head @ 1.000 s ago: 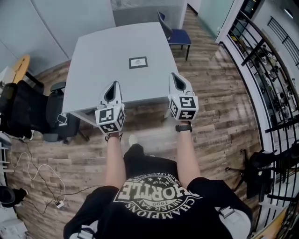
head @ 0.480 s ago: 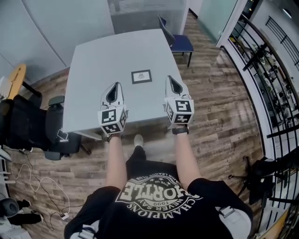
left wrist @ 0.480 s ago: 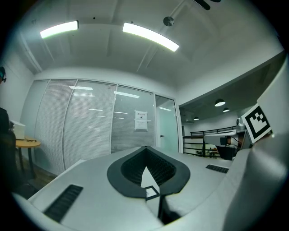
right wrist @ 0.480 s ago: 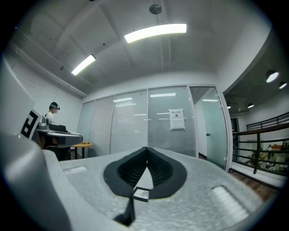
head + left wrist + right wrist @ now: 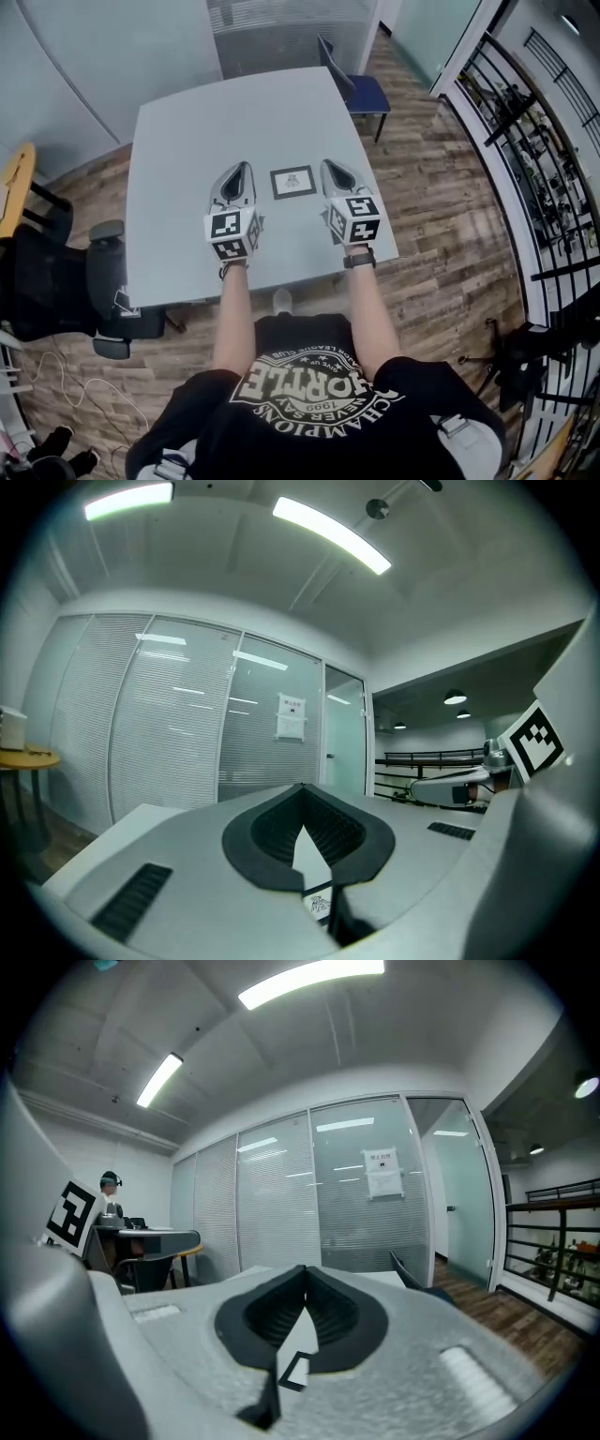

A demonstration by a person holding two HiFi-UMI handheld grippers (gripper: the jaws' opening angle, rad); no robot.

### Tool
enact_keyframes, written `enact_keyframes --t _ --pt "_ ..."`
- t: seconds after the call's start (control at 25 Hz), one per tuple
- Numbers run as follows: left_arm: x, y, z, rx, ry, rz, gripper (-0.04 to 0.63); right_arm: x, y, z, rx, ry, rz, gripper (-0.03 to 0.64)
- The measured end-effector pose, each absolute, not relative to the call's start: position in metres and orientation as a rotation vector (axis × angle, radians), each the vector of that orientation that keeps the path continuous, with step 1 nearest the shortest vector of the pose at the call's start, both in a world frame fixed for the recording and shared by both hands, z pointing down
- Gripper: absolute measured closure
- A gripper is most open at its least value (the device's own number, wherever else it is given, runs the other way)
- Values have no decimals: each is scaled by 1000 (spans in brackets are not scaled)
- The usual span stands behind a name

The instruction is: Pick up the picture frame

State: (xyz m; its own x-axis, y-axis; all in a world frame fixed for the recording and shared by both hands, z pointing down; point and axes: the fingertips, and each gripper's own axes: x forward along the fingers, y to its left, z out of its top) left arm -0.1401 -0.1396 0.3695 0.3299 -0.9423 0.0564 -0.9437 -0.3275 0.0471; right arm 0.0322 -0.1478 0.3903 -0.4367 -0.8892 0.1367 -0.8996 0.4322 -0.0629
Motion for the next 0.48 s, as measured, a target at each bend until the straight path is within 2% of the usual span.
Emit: enact_keyframes --t 0.2,0.48 --pt "-141 -182 392 2519 -1673 69 592 25 -187 407 1665 -2509 207 618" --pt "-128 -229 444 2449 -1587 161 591 57 -225 459 1648 -2383 353 618"
